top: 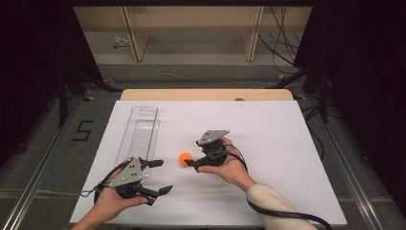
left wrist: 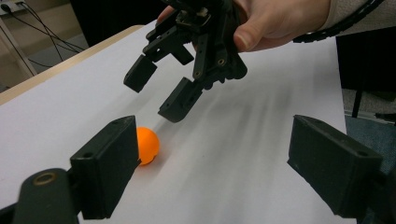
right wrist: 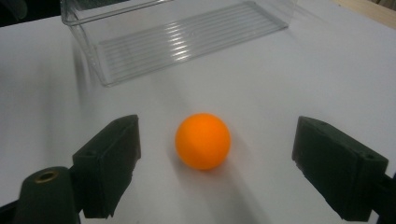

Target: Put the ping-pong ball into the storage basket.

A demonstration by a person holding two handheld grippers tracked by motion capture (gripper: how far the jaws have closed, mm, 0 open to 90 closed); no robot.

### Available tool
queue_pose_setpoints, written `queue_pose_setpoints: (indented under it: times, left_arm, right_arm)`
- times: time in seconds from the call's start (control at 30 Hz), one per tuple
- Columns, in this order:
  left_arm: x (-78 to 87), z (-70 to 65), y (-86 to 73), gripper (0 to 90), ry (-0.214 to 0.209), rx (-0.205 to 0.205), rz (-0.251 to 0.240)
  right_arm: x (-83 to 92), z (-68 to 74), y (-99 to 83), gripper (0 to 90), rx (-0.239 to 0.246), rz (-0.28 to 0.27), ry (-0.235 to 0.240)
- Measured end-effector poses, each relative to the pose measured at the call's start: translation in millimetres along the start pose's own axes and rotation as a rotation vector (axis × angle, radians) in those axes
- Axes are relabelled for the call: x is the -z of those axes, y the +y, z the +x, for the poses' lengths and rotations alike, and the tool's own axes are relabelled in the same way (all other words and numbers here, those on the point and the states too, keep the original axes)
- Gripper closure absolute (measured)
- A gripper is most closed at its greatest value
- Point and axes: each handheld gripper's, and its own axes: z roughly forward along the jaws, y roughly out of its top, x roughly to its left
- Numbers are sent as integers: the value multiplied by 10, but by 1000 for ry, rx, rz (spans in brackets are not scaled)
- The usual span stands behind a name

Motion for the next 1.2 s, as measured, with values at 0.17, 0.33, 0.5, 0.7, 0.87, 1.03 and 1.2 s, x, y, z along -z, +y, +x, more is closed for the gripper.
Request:
queue_pose_setpoints:
  times: [0.17,0.33,0.5,0.7,0.87,1.03,1.2]
  left_arm:
    - [5,2,0,159,0,-1,-1]
    - [4,2,0,158,-2,-3,-1]
    - [3,1,0,159,-1,-4,0]
    - [3,-1,-1,159,-1,-4,0]
    - [2,-2,-1,159,-3,-4,1]
    - [3,-1,-1,159,-2,-4,1]
    - [1,-2,-2,159,-4,-4,1]
  right_arm:
    - [-120,18,21,163,9,14,8]
    - [-187,19,21,163,1,24,13]
    - [-258,30,19,163,2,35,17]
    - [-328,36,14,164,0,49,20]
    - [-380,34,-5,166,-2,65,19]
    - [-429,29,-31,185,0,81,16]
    - [-456,32,-39,231,4,88,18]
